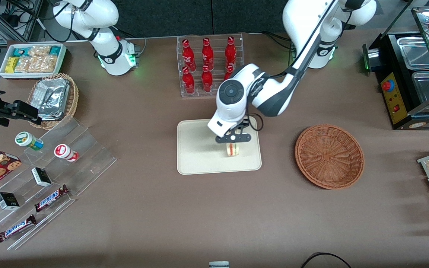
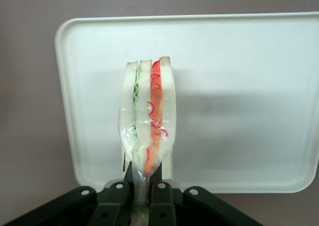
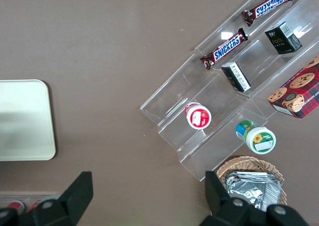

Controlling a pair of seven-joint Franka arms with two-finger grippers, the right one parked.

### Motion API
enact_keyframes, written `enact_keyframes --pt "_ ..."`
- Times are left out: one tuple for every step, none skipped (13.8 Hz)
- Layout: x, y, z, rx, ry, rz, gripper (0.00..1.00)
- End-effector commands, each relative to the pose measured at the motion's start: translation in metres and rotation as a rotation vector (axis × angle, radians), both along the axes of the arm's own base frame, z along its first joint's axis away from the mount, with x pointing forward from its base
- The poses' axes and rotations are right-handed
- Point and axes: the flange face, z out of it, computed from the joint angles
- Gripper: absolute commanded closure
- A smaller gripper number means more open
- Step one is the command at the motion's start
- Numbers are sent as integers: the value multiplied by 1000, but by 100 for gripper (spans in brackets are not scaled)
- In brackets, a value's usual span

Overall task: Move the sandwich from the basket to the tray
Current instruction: 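Lower the sandwich onto the tray and open the left gripper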

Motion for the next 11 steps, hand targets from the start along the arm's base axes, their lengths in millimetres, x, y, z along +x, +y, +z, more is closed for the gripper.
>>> enact_keyframes --pt "11 -23 -17 -13 -14 5 100" --pt "9 -32 -20 -17 -16 12 100" --pt "-2 -44 -22 -19 -19 -8 100" --pt "-3 -49 -26 -28 -29 -14 100" --pt "-2 -51 -29 -41 -39 -12 100" --pt "-3 -54 -35 -47 -42 -15 100" --pt "-8 -58 -40 -44 -41 -21 100" --pt "-9 -59 -44 -40 -39 -20 100" --pt "-9 -59 -46 -42 -40 -20 100" --pt "-8 -60 -48 -47 -46 -20 100" --pt "-8 -60 -51 -48 -46 -20 100"
